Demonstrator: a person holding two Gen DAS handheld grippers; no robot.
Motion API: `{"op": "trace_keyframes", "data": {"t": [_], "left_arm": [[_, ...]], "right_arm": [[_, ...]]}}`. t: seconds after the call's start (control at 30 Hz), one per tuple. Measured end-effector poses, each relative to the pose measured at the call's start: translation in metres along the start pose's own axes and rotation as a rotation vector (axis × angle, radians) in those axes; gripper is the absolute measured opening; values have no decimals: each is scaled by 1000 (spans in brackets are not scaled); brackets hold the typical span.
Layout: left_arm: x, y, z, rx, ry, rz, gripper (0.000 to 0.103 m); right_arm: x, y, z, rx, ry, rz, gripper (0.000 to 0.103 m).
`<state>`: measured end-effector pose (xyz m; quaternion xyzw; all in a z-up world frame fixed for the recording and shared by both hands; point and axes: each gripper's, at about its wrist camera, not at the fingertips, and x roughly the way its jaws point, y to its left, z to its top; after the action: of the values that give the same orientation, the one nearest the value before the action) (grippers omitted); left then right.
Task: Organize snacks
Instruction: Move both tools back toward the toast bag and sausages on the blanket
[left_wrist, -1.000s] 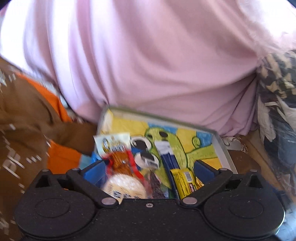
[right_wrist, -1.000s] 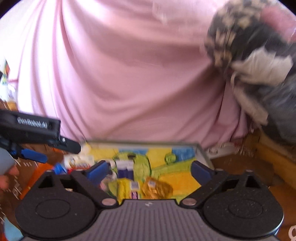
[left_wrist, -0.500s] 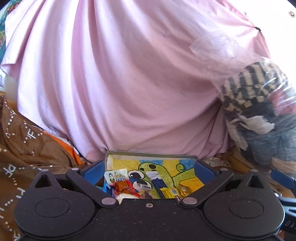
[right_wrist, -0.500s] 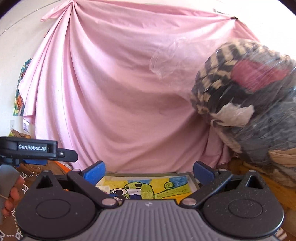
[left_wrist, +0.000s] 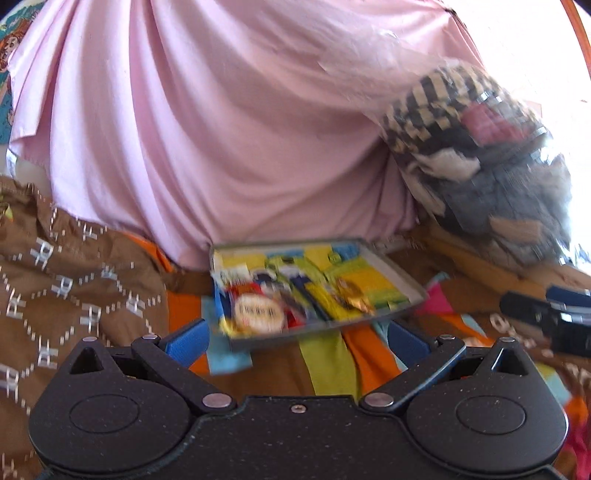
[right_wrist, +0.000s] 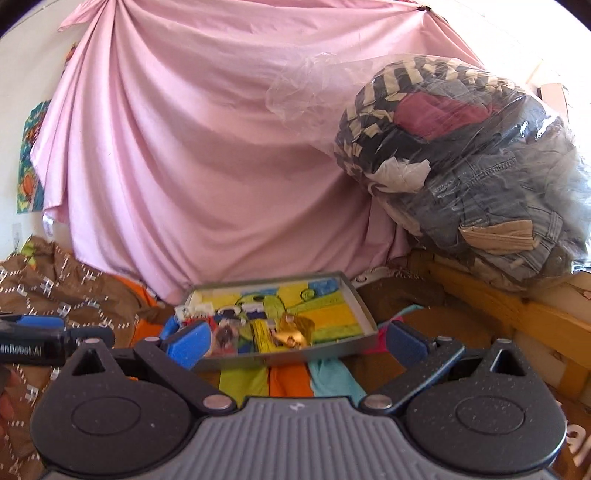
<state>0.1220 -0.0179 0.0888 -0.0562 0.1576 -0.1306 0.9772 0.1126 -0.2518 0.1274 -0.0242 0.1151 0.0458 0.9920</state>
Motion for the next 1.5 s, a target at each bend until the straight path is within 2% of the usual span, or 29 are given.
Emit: {"op": "trace_keyframes", "data": {"t": [0.1, 0.23, 0.43, 0.77, 0.97, 1.1, 1.5], "left_arm": [[-8, -10, -9, 60, 56, -2, 102], [-19, -15, -14, 95, 85, -13, 102], [-21, -7, -31, 33, 126, 39, 102], [-13, 3, -58, -16, 306, 122, 102], [-9, 13, -78, -102, 384, 167, 102], [1, 16, -91, -121, 492, 152, 101], [14, 16, -108, -70, 503, 110, 101]], "right_arm": [[-9, 2, -4, -32, 23, 6, 103], [-17, 4, -10, -41, 47, 15, 103], [-18, 7, -30, -43, 108, 28, 103], [-8, 13, -67, -61, 212, 81, 103], [-2, 19, -90, -60, 284, 114, 103], [1, 22, -104, -68, 338, 139, 103], [19, 24, -135, -58, 442, 155, 103]]}}
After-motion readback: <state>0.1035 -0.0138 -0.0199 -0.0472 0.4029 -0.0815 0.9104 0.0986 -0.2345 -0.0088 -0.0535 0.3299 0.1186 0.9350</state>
